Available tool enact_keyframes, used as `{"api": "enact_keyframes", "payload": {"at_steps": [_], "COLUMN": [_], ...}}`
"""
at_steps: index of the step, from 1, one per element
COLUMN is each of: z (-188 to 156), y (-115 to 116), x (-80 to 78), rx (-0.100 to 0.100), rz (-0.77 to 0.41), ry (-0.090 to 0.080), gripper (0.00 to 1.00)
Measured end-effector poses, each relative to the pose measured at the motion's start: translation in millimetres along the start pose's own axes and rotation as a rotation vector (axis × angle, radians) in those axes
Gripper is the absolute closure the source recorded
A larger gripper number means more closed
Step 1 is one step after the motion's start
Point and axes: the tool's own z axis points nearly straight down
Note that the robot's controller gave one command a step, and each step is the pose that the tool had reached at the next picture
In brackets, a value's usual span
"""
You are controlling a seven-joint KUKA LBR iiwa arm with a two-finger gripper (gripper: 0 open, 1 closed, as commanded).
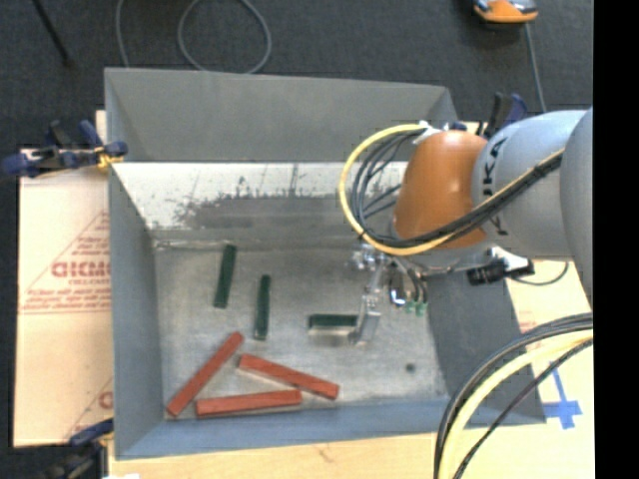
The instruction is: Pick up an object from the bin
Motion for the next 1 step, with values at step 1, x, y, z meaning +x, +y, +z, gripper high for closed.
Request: {"api": "enact_keyframes", "payload": {"at_steps": [1], "z": [38.7], "y": [6.8], "x": [7.8], "rx": [0.000], "rz": [0.228], "ry": [0.000], "gripper": [0.00]}}
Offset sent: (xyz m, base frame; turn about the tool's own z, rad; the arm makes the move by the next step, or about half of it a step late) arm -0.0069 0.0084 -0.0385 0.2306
